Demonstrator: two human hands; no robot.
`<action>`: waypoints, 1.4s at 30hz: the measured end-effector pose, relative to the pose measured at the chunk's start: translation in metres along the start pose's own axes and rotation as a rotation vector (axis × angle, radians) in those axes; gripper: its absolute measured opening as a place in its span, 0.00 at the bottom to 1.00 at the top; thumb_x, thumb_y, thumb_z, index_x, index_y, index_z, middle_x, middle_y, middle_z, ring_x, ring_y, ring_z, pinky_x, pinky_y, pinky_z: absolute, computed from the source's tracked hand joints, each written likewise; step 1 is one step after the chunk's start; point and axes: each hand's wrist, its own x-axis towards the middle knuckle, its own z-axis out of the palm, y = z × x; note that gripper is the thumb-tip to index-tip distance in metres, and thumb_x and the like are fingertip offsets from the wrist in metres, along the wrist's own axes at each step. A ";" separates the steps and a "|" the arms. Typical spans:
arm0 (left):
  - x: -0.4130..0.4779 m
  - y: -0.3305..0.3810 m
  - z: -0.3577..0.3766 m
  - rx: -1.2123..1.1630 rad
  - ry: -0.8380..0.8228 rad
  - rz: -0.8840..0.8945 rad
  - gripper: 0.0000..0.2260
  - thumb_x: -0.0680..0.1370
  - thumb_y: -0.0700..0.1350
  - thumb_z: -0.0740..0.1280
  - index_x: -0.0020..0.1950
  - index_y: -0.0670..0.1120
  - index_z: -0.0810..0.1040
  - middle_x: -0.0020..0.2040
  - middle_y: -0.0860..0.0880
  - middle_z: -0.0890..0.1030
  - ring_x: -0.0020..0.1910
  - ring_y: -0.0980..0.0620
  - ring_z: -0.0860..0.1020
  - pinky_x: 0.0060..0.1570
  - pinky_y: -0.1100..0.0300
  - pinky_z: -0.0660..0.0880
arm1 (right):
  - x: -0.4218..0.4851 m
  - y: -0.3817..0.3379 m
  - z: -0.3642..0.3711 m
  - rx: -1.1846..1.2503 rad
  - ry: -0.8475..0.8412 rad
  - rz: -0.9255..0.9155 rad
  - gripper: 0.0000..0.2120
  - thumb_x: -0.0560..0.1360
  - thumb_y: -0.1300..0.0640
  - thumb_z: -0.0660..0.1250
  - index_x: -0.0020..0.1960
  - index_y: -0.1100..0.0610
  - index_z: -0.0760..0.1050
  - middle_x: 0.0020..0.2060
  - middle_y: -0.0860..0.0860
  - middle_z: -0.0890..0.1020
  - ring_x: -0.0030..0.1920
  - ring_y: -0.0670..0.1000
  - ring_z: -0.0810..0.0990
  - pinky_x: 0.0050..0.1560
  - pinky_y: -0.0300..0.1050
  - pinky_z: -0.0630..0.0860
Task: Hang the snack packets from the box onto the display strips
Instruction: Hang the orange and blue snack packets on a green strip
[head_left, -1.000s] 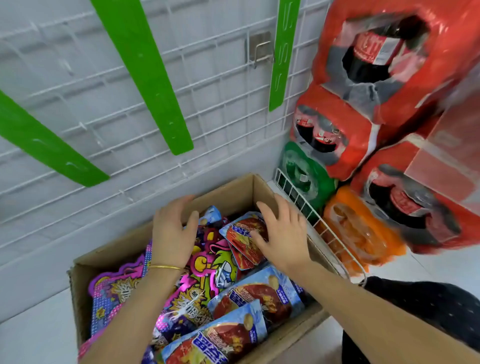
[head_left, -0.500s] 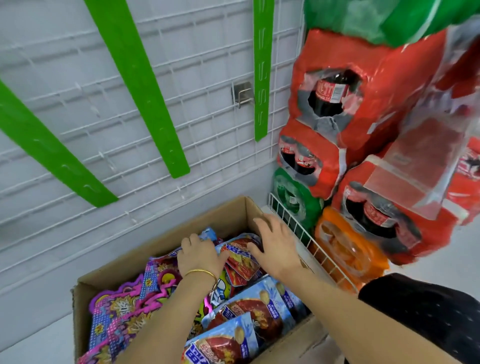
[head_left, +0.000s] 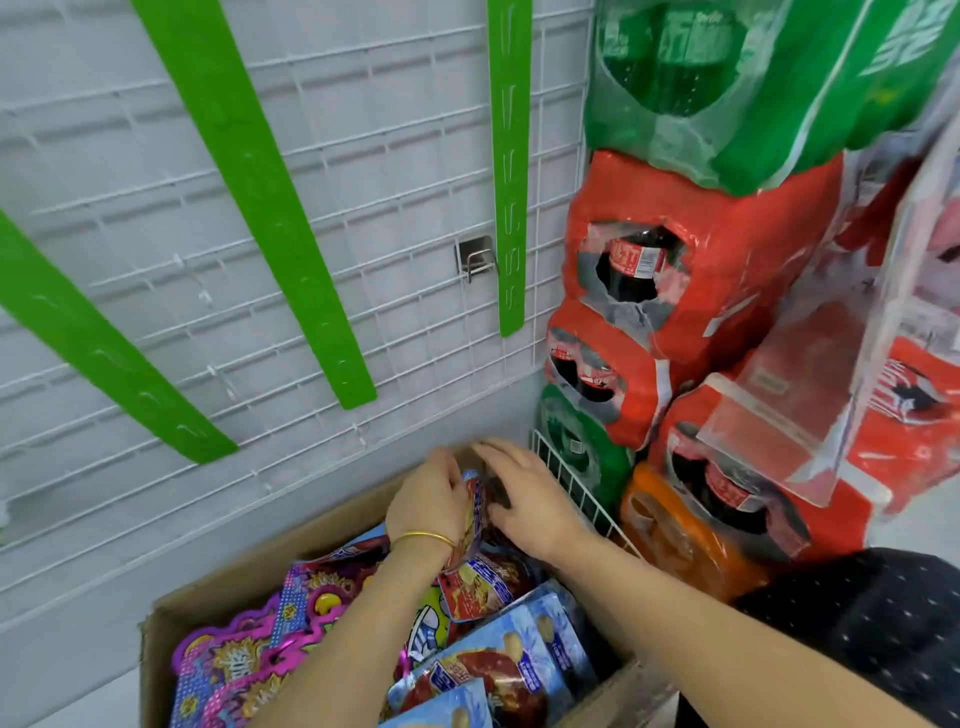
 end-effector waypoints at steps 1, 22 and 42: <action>0.001 0.007 -0.008 -0.007 0.007 0.050 0.03 0.76 0.44 0.61 0.43 0.48 0.68 0.43 0.42 0.80 0.45 0.42 0.77 0.44 0.52 0.73 | 0.007 -0.006 -0.010 0.048 -0.051 -0.030 0.30 0.68 0.62 0.65 0.70 0.55 0.65 0.69 0.52 0.68 0.68 0.53 0.64 0.70 0.45 0.59; 0.122 0.154 -0.095 0.003 0.472 0.186 0.15 0.74 0.47 0.66 0.59 0.44 0.76 0.60 0.40 0.72 0.59 0.41 0.72 0.55 0.53 0.71 | 0.027 0.009 -0.112 0.841 0.223 0.157 0.08 0.75 0.64 0.66 0.53 0.64 0.75 0.49 0.59 0.82 0.51 0.58 0.81 0.56 0.57 0.77; 0.108 0.170 -0.073 -0.394 0.168 0.225 0.06 0.76 0.41 0.65 0.44 0.45 0.69 0.43 0.40 0.77 0.42 0.45 0.75 0.39 0.54 0.70 | 0.041 0.003 -0.129 0.953 0.394 0.234 0.04 0.75 0.65 0.65 0.47 0.57 0.74 0.46 0.58 0.83 0.46 0.58 0.82 0.50 0.53 0.79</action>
